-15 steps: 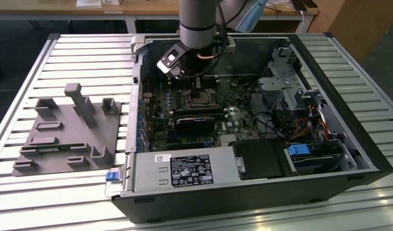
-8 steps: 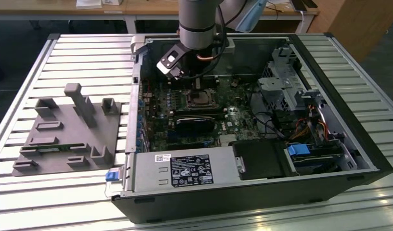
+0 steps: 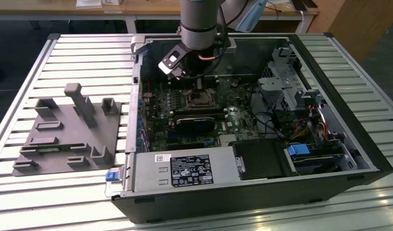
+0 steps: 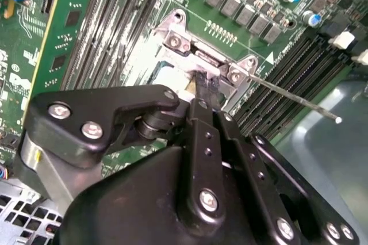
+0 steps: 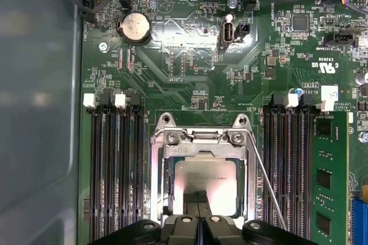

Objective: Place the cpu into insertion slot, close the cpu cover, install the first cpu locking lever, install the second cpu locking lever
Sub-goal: 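Close the cpu cover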

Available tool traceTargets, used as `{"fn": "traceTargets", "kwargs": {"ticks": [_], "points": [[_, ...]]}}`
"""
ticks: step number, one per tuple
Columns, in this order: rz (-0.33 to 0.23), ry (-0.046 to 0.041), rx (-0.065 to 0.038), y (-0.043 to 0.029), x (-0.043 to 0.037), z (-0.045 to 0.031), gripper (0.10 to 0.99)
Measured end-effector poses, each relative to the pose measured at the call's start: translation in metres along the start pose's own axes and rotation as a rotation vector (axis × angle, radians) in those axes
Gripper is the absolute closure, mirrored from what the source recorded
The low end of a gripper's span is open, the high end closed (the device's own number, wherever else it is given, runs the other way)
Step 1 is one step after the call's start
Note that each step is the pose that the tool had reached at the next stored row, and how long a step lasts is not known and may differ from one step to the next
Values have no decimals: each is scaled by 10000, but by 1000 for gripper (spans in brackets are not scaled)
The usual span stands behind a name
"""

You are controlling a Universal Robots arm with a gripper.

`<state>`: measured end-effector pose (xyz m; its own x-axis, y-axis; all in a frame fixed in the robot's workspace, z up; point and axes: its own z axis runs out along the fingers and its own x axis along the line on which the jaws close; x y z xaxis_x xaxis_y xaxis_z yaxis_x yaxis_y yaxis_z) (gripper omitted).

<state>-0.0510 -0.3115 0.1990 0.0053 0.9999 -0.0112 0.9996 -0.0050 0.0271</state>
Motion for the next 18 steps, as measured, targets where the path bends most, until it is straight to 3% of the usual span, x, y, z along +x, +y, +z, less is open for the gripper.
{"fn": "traceTargets", "kwargs": {"ticks": [5,10,15,18], "points": [[1,15,-13,25,3,-11,980],[0,1,-1,26,-1,-115,980],[-1,1,0,38,-1,-119,980],[-1,1,0,86,-1,-117,980]]}}
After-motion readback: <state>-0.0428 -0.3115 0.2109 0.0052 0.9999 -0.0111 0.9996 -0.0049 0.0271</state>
